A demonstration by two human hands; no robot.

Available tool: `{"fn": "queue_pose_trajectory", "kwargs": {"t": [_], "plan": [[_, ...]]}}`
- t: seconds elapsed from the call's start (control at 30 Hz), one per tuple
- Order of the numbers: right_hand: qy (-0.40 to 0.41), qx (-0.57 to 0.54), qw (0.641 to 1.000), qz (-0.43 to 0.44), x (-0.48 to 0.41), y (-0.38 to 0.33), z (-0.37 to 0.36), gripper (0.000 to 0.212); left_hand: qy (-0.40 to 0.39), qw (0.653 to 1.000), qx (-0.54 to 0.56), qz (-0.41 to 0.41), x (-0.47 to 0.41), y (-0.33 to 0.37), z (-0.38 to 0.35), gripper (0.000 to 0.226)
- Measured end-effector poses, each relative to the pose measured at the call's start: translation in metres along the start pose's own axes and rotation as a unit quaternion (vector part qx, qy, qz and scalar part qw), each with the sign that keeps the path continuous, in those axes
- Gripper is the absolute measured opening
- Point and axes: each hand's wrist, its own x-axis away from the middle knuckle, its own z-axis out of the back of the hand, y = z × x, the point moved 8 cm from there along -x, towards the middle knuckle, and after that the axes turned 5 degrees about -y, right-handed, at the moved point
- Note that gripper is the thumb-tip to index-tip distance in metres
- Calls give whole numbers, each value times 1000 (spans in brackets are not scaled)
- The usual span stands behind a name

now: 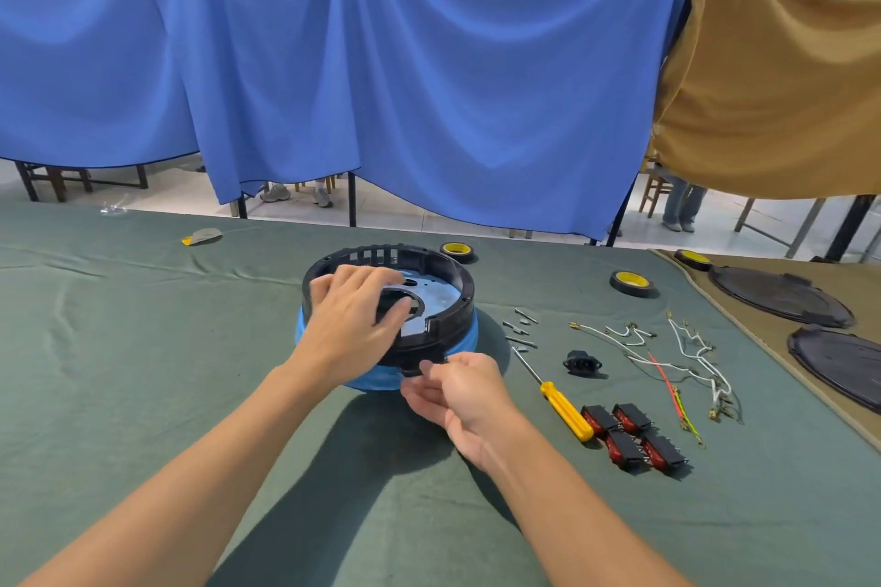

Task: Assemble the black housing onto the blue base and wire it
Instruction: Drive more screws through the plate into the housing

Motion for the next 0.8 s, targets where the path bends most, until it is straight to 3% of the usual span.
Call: {"fn": "queue_pose_trajectory", "kwargs": {"t": [0.1, 0.17, 0.23, 0.37, 0.57, 0.67, 0.8], "plan": [[-23, 37, 999, -15, -1, -5, 2, 6, 17, 1000, -5, -12, -9, 32, -7, 17], [-31, 128, 991, -10, -1, -25, 18, 9, 17, 1000, -3, 8, -13, 42, -13, 18], [18, 232, 972, 39, 0, -62, 48, 14, 14, 999, -24, 44, -16, 46, -21, 22], [109, 375, 908, 150, 2, -128, 97, 12, -17, 985, -128, 112, -19, 54, -44, 34], [89, 620, 766, 147, -31, -119, 102, 18, -31, 971, -199, 126, -16, 71, -67, 34], [64, 658, 740, 123, -43, -101, 105, 24, -12, 969, -232, 85, -11, 72, -68, 20], [66, 693, 707, 121, -50, -96, 106, 28, 5, 969, -244, 34, -10, 70, -67, 19]]}}
